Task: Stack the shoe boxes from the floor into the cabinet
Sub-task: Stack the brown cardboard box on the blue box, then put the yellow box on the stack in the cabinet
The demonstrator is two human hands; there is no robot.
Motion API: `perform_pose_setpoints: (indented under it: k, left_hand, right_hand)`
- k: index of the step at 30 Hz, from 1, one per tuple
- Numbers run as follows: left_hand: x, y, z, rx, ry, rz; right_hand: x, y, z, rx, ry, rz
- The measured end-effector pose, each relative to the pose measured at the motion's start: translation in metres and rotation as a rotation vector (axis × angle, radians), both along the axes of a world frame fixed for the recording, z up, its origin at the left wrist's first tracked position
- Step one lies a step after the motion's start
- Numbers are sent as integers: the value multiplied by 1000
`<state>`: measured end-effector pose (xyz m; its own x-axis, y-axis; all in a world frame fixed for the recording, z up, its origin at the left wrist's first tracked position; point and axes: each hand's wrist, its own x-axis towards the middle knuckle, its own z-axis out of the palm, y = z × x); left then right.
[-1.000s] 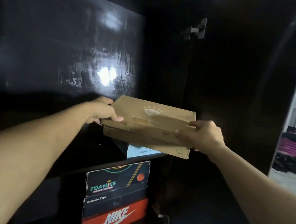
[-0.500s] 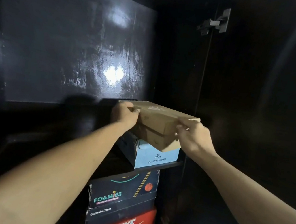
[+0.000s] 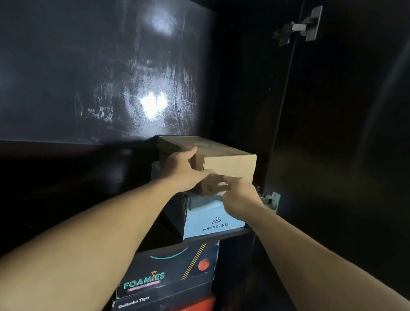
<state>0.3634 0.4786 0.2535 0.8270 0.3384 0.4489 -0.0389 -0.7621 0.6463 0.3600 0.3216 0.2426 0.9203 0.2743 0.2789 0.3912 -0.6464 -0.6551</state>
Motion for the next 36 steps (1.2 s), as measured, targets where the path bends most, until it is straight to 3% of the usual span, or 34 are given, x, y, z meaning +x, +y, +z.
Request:
perform_pose_setpoints:
  k: [6,9,14,17,19,21,25,33,36]
  left_hand:
    - [4,-3,5,71,118,11]
    - [-2,-11,3,91,91,61]
    - [-22,-28,-1,250,-257,184]
    - [-31,-47,-5,285,-393,89]
    - [-35,-67,-10,176,-234,-39]
    - [-41,-91,-17,81,54,-217]
    - [-59,-147,-43,180,479,-522]
    - [-110,-295,-125,267,653,-862]
    - [-132,-365,-165,280,721,-936]
  right_hand:
    - [6,-5,0,-29,25,52]
    - [5,-13,3,-56,25,59]
    - [-5,-40,7,-77,-6,36]
    - [-15,-68,8,-76,-2,-6]
    - [-26,-94,6,-57,18,-31]
    - [-41,-124,-2,-34,68,-41]
    - [-77,-191,-29,-88,207,-89]
    - [-165,-356,-113,-98,412,-345]
    - [-210,-423,-154,-193,481,-428]
